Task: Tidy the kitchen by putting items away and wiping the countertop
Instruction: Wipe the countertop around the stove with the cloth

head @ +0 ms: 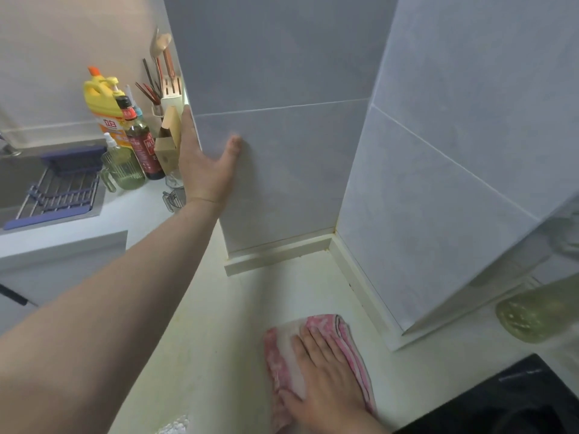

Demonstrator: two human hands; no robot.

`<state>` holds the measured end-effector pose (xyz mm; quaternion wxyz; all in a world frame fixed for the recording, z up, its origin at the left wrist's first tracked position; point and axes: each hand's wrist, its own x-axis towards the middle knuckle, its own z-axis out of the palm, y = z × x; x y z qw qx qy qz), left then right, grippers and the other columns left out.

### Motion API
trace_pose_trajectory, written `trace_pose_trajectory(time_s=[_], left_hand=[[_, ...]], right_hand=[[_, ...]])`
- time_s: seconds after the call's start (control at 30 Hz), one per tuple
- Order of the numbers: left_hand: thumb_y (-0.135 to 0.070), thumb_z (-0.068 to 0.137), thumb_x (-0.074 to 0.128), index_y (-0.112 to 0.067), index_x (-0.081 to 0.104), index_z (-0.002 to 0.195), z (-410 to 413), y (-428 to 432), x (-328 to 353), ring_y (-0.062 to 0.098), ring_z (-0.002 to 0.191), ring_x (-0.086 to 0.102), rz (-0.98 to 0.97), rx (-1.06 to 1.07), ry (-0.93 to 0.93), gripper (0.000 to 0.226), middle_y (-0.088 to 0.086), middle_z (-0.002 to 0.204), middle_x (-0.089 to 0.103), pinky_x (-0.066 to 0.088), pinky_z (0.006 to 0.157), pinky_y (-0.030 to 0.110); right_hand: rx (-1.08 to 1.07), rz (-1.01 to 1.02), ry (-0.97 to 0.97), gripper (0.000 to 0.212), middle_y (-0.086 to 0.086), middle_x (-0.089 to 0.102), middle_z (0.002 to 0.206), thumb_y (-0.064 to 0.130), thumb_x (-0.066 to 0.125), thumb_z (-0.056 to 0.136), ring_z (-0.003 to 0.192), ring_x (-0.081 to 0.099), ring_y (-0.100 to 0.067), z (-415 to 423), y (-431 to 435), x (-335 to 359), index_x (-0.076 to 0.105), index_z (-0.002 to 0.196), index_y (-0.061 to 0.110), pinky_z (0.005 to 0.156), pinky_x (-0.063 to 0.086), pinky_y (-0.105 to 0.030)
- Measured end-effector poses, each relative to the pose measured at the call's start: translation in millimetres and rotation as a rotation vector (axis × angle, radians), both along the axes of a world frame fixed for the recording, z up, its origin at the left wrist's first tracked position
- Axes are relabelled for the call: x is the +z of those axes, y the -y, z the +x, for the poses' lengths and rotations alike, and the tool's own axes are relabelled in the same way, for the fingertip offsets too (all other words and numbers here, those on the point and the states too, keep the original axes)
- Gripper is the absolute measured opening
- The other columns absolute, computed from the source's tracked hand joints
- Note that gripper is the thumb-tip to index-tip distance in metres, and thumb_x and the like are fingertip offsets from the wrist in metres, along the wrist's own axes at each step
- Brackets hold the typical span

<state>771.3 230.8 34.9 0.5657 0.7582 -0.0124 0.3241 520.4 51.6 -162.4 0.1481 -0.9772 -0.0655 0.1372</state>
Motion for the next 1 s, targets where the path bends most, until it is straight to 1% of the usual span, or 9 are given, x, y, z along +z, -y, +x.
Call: trace_pose_trajectory(time_s=[0.07,0.17,0.3,0.4,0.47,0.63,0.77,0.87,1.0], left_hand=[[-0.038,0.081,0.071,-0.016,0.043,0.139,-14,-1,-24,-0.015,0.116,0.049,-0.029,-0.035,-0.05,0.068,-0.016,0.129,0.054,0.042,0.101,0.014],[-0.043,0.073,0.071,-0.021,0.041,0.142,-23,-8,-62,0.004,0.123,0.054,-0.03,-0.099,-0.145,0.079,-0.007,0.136,0.056,0.045,0.106,0.035],[-0.045,0.065,0.08,-0.023,0.037,0.145,-10,-3,-87,0.004,0.126,0.051,-0.045,-0.069,-0.221,0.094,-0.008,0.137,0.054,0.041,0.11,0.035],[-0.041,0.066,0.082,-0.019,0.04,0.143,0,0,-100,0.008,0.124,0.054,-0.068,-0.033,-0.156,0.091,-0.004,0.134,0.058,0.043,0.108,0.039],[-0.041,0.067,0.081,-0.016,0.041,0.142,7,-1,-106,0.013,0.125,0.055,-0.052,-0.023,-0.105,0.089,-0.001,0.133,0.059,0.044,0.106,0.042],[-0.044,0.069,0.079,-0.01,0.044,0.141,13,-3,-116,0.017,0.125,0.055,-0.021,-0.007,-0.051,0.087,0.004,0.133,0.059,0.044,0.105,0.044],[-0.043,0.07,0.079,-0.007,0.046,0.138,14,-4,-118,0.019,0.124,0.056,-0.007,-0.005,-0.026,0.085,0.007,0.132,0.059,0.044,0.104,0.045],[-0.04,0.071,0.078,-0.005,0.043,0.141,12,-1,-117,0.019,0.127,0.054,0.002,0.006,-0.019,0.086,0.008,0.135,0.057,0.042,0.107,0.042],[-0.049,0.069,0.078,-0.007,0.041,0.143,11,-3,-118,0.018,0.129,0.052,0.003,0.023,-0.055,0.093,0.006,0.138,0.055,0.041,0.108,0.041]], right_hand=[[-0.003,-0.037,-0.018,0.09,-0.006,0.055,0.143,0.075,0.053,0.066,0.133,0.052,-0.019,9,3,-1,0.062,0.133,0.017,0.11,0.024,-0.038],[0.009,-0.09,-0.003,0.089,-0.007,0.054,0.144,0.075,0.05,0.07,0.135,0.05,-0.021,29,3,-2,0.061,0.135,0.015,0.11,0.023,-0.039],[-0.019,-0.12,0.06,0.089,-0.007,0.049,0.149,0.075,0.045,0.075,0.14,0.043,-0.021,57,0,-7,0.056,0.139,0.014,0.113,0.017,-0.039],[0.019,-0.086,0.14,0.095,-0.006,0.015,0.164,0.074,0.029,0.081,0.152,0.007,-0.018,85,-2,-7,0.027,0.156,0.015,0.118,-0.009,-0.033],[0.046,-0.075,0.166,0.097,-0.004,0.0,0.166,0.073,0.021,0.081,0.152,-0.008,-0.016,103,-2,-8,0.012,0.159,0.016,0.116,-0.019,-0.031],[0.081,-0.107,0.19,0.1,-0.004,0.002,0.167,0.075,0.014,0.077,0.153,-0.007,-0.017,148,-4,-12,0.011,0.158,0.016,0.12,-0.015,-0.033],[0.154,-0.096,0.185,0.091,-0.003,0.008,0.166,0.07,0.03,0.084,0.153,-0.001,-0.018,159,5,-9,0.016,0.157,0.018,0.12,-0.014,-0.031],[0.183,-0.1,0.173,0.088,0.001,0.0,0.167,0.068,0.04,0.09,0.153,-0.008,-0.015,158,21,-8,0.009,0.158,0.023,0.12,-0.015,-0.031],[0.116,-0.142,0.174,0.09,0.003,-0.006,0.166,0.073,0.03,0.087,0.149,-0.017,-0.009,146,50,-7,0.006,0.159,0.024,0.12,-0.015,-0.031]])
